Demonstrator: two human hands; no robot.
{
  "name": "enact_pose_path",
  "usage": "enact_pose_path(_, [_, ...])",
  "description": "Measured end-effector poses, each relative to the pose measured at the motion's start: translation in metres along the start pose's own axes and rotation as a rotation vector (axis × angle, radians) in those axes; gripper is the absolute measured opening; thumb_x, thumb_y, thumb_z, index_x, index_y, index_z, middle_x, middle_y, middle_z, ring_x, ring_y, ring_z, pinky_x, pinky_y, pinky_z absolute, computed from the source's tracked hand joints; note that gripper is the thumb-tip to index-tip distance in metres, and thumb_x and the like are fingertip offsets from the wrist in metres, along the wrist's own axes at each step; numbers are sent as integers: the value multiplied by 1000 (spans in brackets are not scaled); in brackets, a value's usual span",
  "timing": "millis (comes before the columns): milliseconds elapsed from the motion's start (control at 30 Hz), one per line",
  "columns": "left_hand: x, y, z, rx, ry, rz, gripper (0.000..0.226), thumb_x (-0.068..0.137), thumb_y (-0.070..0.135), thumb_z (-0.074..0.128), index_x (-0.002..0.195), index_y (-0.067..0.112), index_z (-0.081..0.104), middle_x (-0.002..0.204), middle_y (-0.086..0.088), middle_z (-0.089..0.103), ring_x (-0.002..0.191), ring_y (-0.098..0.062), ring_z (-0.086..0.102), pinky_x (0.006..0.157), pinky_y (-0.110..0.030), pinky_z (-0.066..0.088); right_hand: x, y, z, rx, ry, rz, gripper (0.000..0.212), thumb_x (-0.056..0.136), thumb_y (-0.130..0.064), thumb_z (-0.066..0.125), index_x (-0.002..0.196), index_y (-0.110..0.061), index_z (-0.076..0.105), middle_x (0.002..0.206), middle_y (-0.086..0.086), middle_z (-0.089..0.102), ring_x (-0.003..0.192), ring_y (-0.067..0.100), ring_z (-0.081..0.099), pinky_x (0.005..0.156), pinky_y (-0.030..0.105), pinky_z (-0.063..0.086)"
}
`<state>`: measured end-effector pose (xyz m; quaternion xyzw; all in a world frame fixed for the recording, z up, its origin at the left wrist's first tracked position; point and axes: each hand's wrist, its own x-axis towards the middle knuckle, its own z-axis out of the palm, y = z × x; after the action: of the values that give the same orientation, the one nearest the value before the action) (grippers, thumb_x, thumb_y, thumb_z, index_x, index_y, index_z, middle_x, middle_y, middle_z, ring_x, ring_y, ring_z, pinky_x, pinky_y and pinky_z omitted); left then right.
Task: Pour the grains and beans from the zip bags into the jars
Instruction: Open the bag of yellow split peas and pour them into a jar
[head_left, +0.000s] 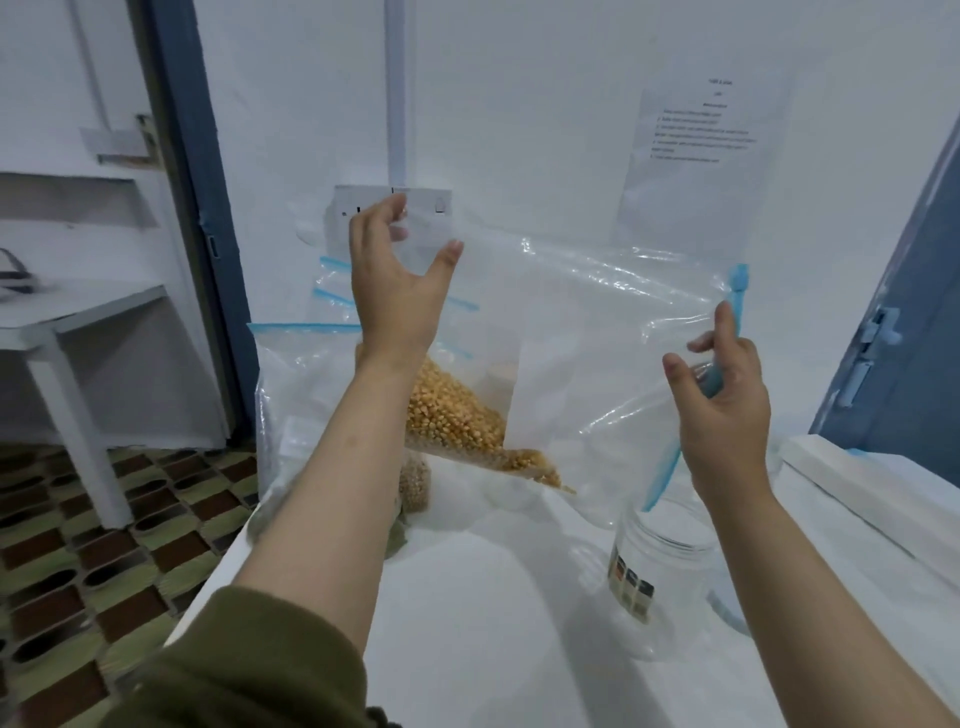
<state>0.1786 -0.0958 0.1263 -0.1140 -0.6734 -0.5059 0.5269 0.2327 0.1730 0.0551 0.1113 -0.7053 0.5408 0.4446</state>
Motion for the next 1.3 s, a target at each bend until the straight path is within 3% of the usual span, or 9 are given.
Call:
enact_pose_path(200, [9,9,8,35,0,64,58,82,22,76,132,8,52,123,1,46,103,-1,50,93,-7,38,4,-5,-7,-2,13,-36,63,97,-7,61,153,-18,35,107,3,47,72,-5,46,79,6,40])
enact_pose_path(300, [12,13,11,44,3,71,58,82,23,76,133,9,51,123,2,46,103,6,48,94,-8,39,5,-6,-10,-5,6,-40,63,97,-7,62,153,-17,35,107,4,47,72,-5,45,77,5,39])
enact_pose_path(500, [12,21,20,56,8,101,58,82,25,75,133,9,52,122,3,47,105,-5,50,95,-15,43,2,-4,-19,-4,29,-43,63,97,-9,61,153,-21,34,107,2,47,74,-2,46,78,7,41])
enact_pose_path(633, [11,26,30,59,-5,129,59,81,25,75,133,10,52,121,4,46,105,-4,50,96,-26,47,-3,-2,-25,27,65,-18,64,98,-11,61,154,-22,33,107,0,47,77,1,47,80,9,43])
enact_pose_path(867, [16,27,34,69,18,129,60,82,27,75,133,9,52,121,3,46,102,2,49,96,-28,47,-1,-7,-33,71,25,-29,70,93,-8,66,154,-23,33,107,2,48,76,6,47,84,15,48])
enact_pose_path(1300, [24,29,30,68,31,157,57,82,27,76,132,10,54,118,6,48,100,13,48,93,-19,45,-5,-14,-38,41,-14,-32,72,94,-10,65,155,-26,31,110,0,49,78,15,48,83,14,48])
